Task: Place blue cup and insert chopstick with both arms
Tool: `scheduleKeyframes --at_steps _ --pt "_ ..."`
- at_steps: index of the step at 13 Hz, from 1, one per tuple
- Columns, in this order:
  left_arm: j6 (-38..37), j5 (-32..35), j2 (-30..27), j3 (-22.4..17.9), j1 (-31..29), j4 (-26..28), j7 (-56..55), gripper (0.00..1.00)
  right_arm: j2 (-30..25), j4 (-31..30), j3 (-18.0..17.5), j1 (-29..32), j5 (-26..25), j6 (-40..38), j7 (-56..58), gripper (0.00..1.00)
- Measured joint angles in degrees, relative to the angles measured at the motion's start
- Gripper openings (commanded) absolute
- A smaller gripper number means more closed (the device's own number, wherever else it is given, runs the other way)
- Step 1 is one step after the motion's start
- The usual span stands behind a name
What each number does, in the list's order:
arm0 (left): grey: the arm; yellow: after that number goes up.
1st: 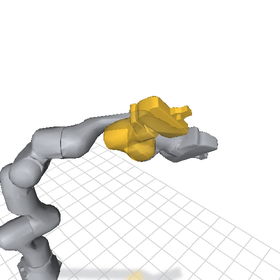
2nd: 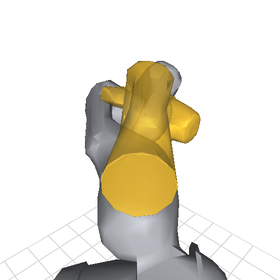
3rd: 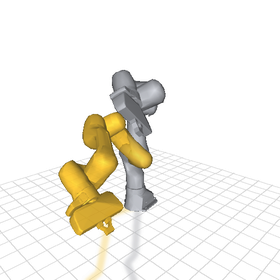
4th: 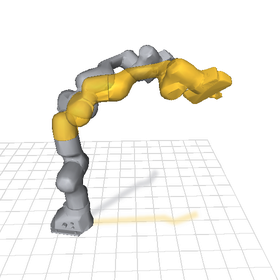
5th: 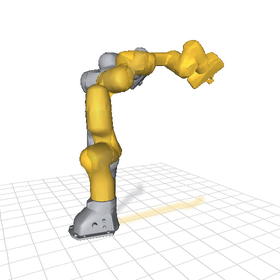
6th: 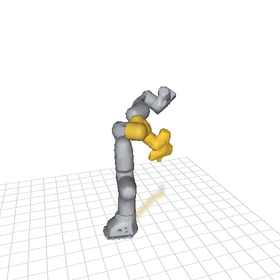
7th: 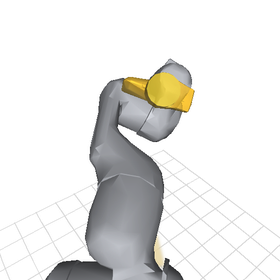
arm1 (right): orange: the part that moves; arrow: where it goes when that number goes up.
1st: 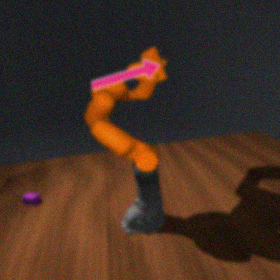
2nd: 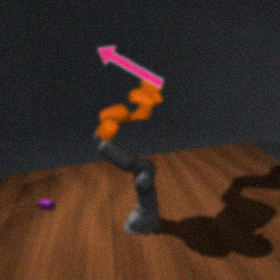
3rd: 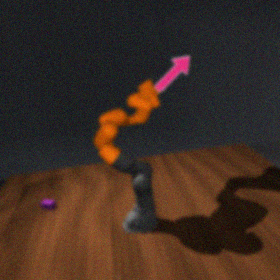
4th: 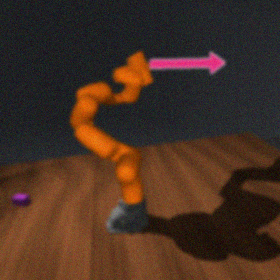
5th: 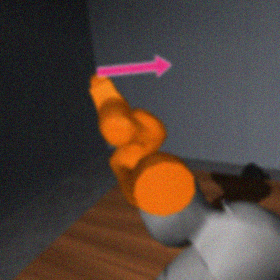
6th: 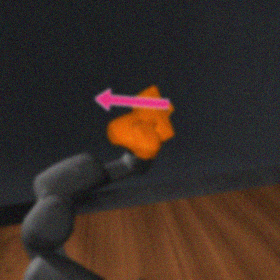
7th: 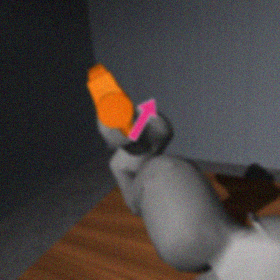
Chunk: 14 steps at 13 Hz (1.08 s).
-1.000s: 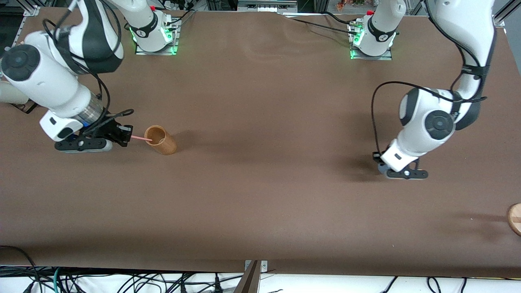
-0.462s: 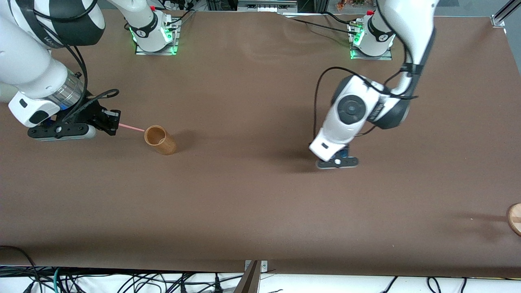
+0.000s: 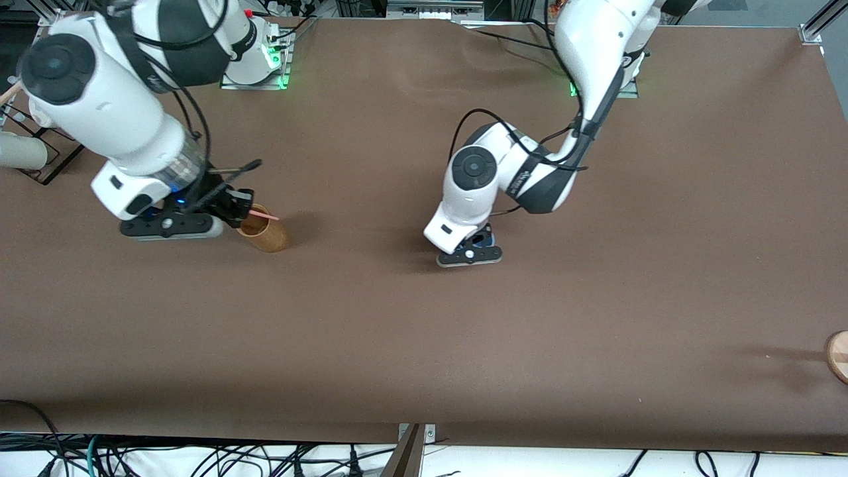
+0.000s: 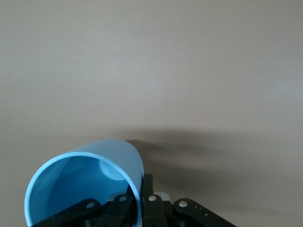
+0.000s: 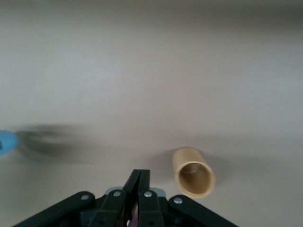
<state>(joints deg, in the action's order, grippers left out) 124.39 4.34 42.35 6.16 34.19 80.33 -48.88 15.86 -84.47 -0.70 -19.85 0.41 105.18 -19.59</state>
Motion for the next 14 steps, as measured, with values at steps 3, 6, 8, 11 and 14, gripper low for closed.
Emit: scheduleKeyframes --at_steps 3,6,8,11,14 --pt "-0.01 0.00 3.57 -0.05 2.35 -3.75 -4.32 0.12 3.30 3.21 -0.01 -2.32 -0.01 0.10 -3.41 0.00" --pt "-0.01 0.00 5.52 -0.12 2.90 -4.69 -6.19 0.57 4.63 4.11 0.00 -2.66 0.00 1.41 -5.34 0.00" --pt "-0.01 0.00 5.70 -0.27 2.90 -4.95 -7.09 0.80 5.18 4.16 -0.02 -3.62 0.00 2.81 -7.06 0.00" --pt "-0.04 -0.04 5.67 -0.29 2.88 -5.80 -8.55 1.00 5.65 4.27 -0.02 -4.96 0.00 5.89 -9.57 0.00" --pt "-0.65 -1.57 5.53 -0.30 2.68 -6.66 -8.97 1.00 5.73 4.28 -0.03 -6.26 0.02 9.31 -11.32 0.00"
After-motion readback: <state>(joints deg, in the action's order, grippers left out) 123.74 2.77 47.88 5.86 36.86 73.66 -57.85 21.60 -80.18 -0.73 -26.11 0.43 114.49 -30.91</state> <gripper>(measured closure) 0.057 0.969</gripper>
